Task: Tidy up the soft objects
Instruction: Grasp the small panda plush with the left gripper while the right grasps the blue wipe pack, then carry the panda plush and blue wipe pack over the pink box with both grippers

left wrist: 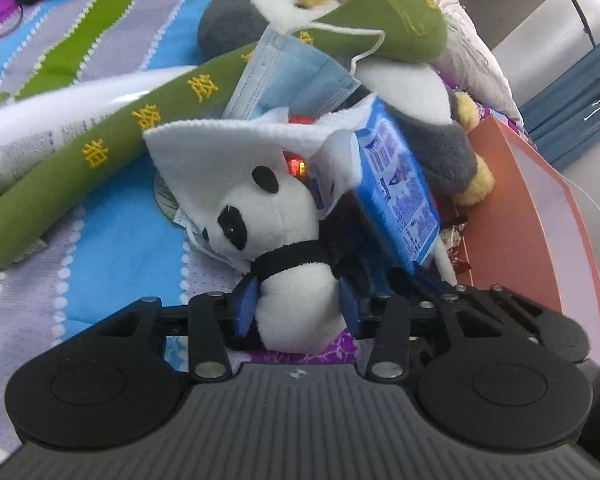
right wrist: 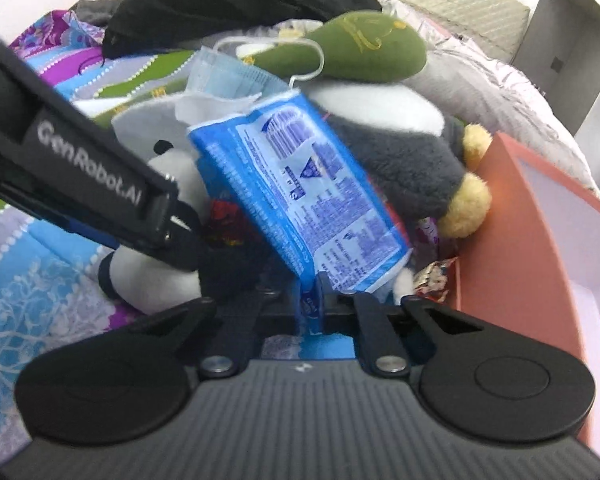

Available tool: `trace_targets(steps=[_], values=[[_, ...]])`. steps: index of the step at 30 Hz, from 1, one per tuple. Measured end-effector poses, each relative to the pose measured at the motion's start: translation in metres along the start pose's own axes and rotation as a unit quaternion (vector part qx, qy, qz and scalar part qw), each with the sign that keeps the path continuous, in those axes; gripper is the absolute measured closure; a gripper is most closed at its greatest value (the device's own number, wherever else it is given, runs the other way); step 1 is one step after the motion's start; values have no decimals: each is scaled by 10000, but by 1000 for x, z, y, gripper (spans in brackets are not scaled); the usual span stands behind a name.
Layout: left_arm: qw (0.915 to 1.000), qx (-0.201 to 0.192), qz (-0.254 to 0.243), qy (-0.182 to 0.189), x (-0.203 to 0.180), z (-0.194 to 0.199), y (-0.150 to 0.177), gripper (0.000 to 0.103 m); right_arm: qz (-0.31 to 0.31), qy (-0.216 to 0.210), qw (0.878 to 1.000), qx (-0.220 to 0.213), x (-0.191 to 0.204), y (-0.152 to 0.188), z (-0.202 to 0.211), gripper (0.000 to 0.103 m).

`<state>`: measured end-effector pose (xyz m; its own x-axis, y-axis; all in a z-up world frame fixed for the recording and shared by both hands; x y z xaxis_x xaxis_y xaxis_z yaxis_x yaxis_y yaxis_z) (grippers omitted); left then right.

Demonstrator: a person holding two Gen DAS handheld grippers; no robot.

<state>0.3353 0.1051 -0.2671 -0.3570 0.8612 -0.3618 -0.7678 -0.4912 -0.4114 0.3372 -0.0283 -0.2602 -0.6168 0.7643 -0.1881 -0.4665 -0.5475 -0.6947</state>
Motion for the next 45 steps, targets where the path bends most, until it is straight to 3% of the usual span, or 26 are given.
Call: trace_targets(steps=[6, 17, 22, 28, 31, 34, 35, 42, 43, 44, 45], values=[[9999, -92, 46, 0, 7, 31, 19, 53, -10, 86, 9998, -167, 7, 0, 32, 95], [9998, -124, 16, -185, 21, 79, 57, 53, 68, 54, 9999, -85, 27, 23, 84, 97], [9995, -146, -148, -251, 21, 96, 69, 53, -266, -1, 9996, -15, 30, 37, 106, 97], [9994, -110, -210, -241, 19, 105, 86, 53, -644, -354, 9973, 50, 34, 55, 124, 96], [9993, -61, -248, -281, 17, 104, 94, 53, -887, -744, 9932, 160, 30, 61, 120, 91], [9988, -43, -303, -376, 17, 104, 99, 53, -957, -755, 9925, 94, 26, 64, 117, 61], [9987, -47, -302, -399, 17, 104, 99, 53, -924, -846, 9921, 51, 25, 63, 115, 57], [9977, -37, -389, -550, 25, 91, 86, 53, -266, -921, 9952, 214, 35, 58, 78, 59], [9976, 0, -419, -558, 27, 88, 83, 53, -212, -925, 9951, 272, 37, 58, 72, 65], [9974, 40, -457, -559, 28, 84, 79, 53, -174, -940, 9949, 318, 38, 57, 67, 81], [9970, 85, -501, -584, 29, 80, 75, 53, -171, -923, 9949, 358, 39, 56, 63, 86]])
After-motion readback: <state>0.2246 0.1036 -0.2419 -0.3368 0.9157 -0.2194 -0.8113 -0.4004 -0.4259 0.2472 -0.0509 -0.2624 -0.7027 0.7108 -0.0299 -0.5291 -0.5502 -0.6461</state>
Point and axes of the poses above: each gripper's, at about its wrist camera, not at the fingertips, and z roughly against the way its jaws point, x to its left, y to its underside, the point moved 4 cm from there along -z, roughly the way its jaws point, and after that the axes turned 3 degrees about -y, right-handed, at the moved point
